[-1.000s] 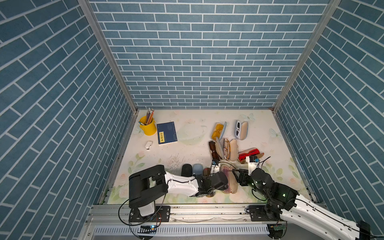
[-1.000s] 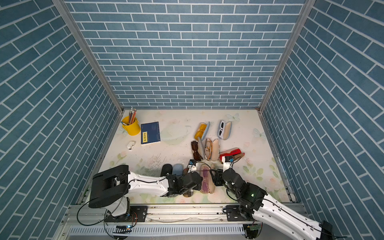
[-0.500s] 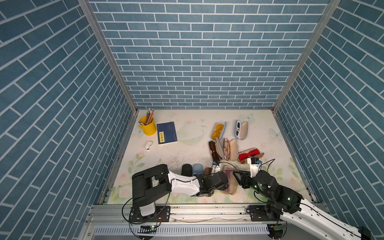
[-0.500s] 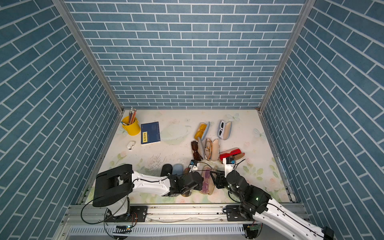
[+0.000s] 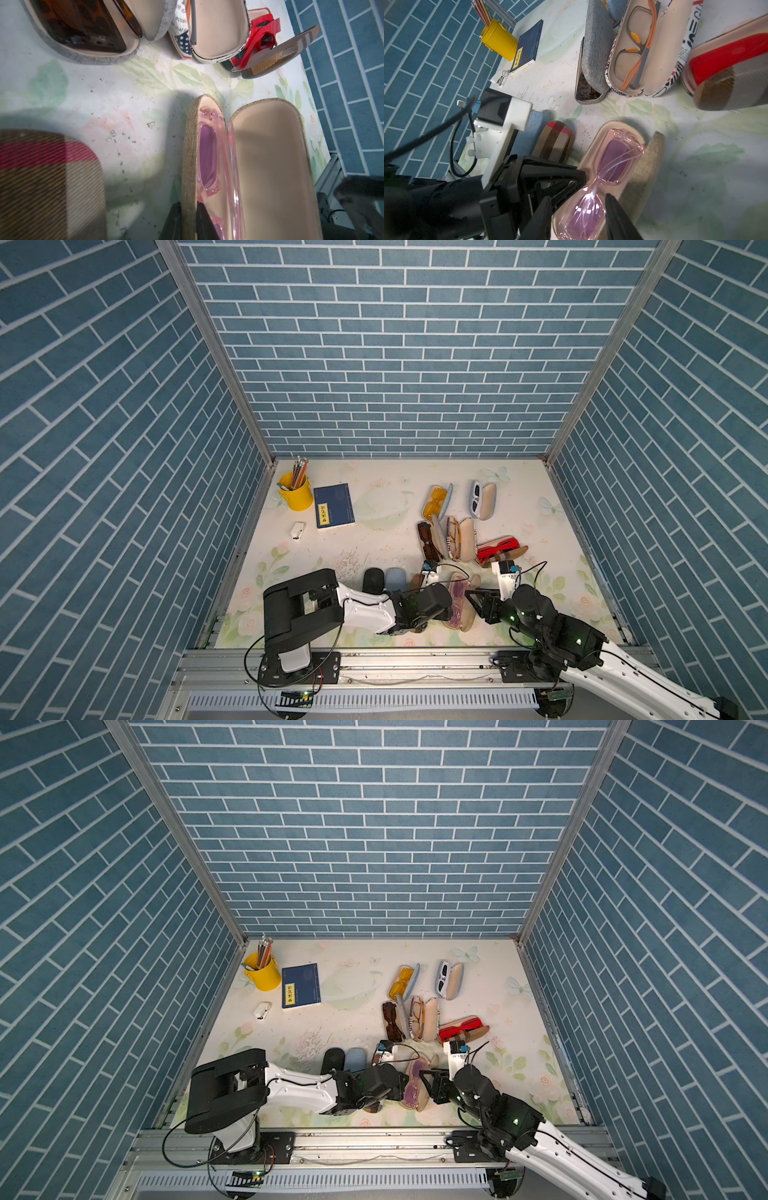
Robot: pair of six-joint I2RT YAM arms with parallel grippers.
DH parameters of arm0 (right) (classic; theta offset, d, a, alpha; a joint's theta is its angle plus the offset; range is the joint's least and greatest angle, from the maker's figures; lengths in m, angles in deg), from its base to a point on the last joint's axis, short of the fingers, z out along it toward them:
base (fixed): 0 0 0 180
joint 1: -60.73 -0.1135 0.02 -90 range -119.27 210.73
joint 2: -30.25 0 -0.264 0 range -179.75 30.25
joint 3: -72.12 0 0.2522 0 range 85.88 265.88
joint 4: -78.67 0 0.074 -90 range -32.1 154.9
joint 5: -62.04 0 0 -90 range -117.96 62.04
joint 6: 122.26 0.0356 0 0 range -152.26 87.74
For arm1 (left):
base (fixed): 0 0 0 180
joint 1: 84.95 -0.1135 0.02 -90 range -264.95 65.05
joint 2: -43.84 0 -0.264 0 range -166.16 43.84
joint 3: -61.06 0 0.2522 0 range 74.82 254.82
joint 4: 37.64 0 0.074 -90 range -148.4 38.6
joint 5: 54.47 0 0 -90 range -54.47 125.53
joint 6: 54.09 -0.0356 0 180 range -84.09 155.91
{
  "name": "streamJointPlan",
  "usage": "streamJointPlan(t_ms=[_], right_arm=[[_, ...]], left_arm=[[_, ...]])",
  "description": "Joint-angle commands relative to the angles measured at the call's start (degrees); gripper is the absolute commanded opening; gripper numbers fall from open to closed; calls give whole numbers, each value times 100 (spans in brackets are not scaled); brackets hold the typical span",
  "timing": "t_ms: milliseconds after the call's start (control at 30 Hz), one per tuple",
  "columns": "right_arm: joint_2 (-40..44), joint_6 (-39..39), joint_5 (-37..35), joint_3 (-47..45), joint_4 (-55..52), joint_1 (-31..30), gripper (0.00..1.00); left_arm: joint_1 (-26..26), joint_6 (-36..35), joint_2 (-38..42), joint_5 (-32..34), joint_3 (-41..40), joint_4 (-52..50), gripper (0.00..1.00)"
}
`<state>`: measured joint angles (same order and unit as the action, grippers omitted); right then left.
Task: Close the glasses case
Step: Close the glasses case at the center of the board.
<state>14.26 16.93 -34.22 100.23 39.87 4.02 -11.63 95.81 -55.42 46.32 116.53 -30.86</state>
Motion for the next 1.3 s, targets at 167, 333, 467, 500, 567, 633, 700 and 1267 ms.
streamJointPlan(t_ms=[167, 333, 467, 500, 567, 633, 700, 1267], right_arm=[[263, 152, -149, 8, -532, 19, 40], [144, 130, 6, -169, -196, 17, 40], [165, 133, 11, -226, -108, 13, 40], [159, 131, 5, -231, -104, 17, 40], [164, 130, 17, -256, -82, 18, 40], [158, 131, 19, -290, -55, 18, 40], [165, 133, 24, -350, 2, 15, 39], [-74, 118, 80, -596, 398, 15, 39]], left_arm=[[-117, 109, -62, 11, -385, 62, 14], [-131, 136, -149, -11, -408, 129, 13], [-140, 188, -178, -24, -449, 216, 13], [-136, 197, -185, -20, -460, 223, 13], [-142, 219, -207, -12, -462, 234, 13], [-143, 229, -233, -7, -455, 250, 13], [-143, 230, -267, -33, -453, 272, 13], [-142, 329, -398, -15, -421, 405, 12]])
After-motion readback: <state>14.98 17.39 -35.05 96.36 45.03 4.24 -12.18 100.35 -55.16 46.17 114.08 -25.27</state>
